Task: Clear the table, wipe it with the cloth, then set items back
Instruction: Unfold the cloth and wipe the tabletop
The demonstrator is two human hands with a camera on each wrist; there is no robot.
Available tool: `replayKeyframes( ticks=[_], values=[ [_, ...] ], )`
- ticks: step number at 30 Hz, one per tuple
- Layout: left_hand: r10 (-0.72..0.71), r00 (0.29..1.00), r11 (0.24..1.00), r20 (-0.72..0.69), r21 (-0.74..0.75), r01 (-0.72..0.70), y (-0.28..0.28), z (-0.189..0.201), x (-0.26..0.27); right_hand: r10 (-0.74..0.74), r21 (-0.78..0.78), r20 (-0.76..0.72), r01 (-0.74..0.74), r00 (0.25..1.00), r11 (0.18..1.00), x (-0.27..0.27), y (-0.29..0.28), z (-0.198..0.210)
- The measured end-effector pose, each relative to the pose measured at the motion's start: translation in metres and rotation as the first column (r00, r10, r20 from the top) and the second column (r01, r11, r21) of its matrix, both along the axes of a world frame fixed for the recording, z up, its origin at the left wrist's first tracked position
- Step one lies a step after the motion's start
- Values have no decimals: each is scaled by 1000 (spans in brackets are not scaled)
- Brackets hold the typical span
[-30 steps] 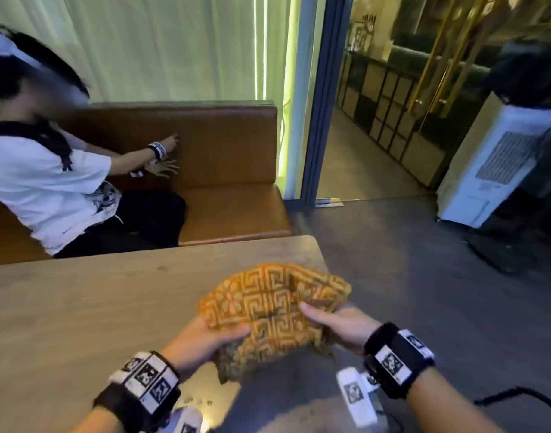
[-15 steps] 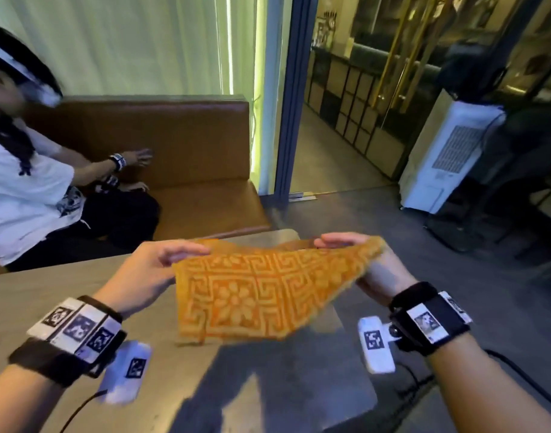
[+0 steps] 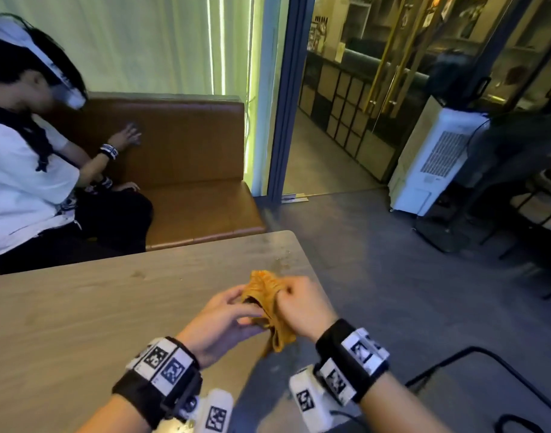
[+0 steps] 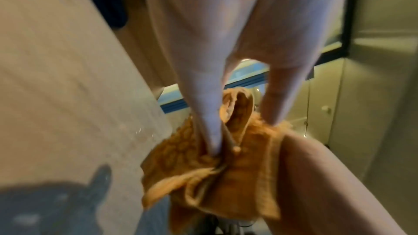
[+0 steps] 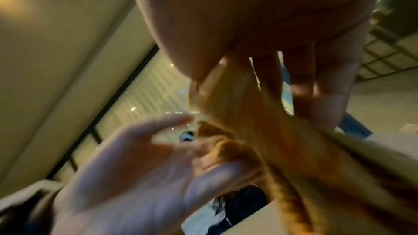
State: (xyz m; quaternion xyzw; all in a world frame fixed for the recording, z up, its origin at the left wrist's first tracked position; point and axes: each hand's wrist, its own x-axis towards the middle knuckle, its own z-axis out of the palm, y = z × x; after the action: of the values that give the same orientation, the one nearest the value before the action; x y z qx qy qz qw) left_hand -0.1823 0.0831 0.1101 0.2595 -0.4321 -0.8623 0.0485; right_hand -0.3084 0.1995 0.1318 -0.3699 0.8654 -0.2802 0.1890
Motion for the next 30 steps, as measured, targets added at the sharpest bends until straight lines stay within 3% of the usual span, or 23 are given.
replayKeyframes(
  ticks=[2,4,5,7,8,9,11,13,14,16,17,19,21,22,25,26,28,30],
  values=[
    [36,999,991,-19,132,-33,4,-6,1,227,45,-106,-223,968,974,24,-4,-10],
    [120,992,990,48,65,-123,-2,-21,5,386,-3,-83,-387,919,922,27,-3,-23],
    [169,982,985,85,25,-171,-5,-28,8,370,-77,17,-368,929,927,24,1,-28],
    [216,969,976,117,15,-219,-10,-41,7,185,-229,227,-133,956,964,12,8,-40],
    [219,968,974,121,24,-224,-8,-42,4,97,-271,346,0,933,963,6,8,-47],
    [209,971,976,117,42,-215,-5,-42,-2,29,-276,502,128,865,953,2,5,-53],
    [142,986,976,89,152,-154,3,-37,-20,-6,-239,793,321,610,916,-8,-7,-69],
    [44,997,971,62,234,-58,3,-34,-44,32,-172,953,451,301,876,-23,-19,-85],
    [26,997,978,69,203,-40,-3,-37,-58,41,-129,980,465,194,876,-34,-22,-90],
    [83,990,996,113,-21,-81,-25,-49,-83,2,-43,996,473,87,880,-62,-28,-103],
    [138,981,976,133,-185,-112,-40,-58,-92,-50,2,995,491,85,871,-81,-31,-114],
    [172,968,872,185,-485,-62,-74,-81,-108,-194,40,957,564,215,825,-126,-44,-136],
    [62,939,747,339,-640,181,-101,-106,-126,-316,-52,822,615,474,787,-174,-64,-149],
    [-9,890,645,456,-677,354,-111,-119,-136,-374,-100,715,615,591,782,-197,-76,-150],
    [-53,638,233,769,-612,756,-140,-161,-164,-397,-192,452,521,799,831,-260,-121,-156],
    [-32,533,165,846,-521,837,-148,-169,-172,-399,-183,329,472,856,862,-278,-137,-165],
    [-22,393,150,919,-386,910,-165,-184,-180,-347,-90,107,357,932,930,-309,-167,-190],
    [-53,331,169,942,-318,933,-177,-194,-184,-252,53,31,250,967,967,-333,-194,-220]
  ],
)
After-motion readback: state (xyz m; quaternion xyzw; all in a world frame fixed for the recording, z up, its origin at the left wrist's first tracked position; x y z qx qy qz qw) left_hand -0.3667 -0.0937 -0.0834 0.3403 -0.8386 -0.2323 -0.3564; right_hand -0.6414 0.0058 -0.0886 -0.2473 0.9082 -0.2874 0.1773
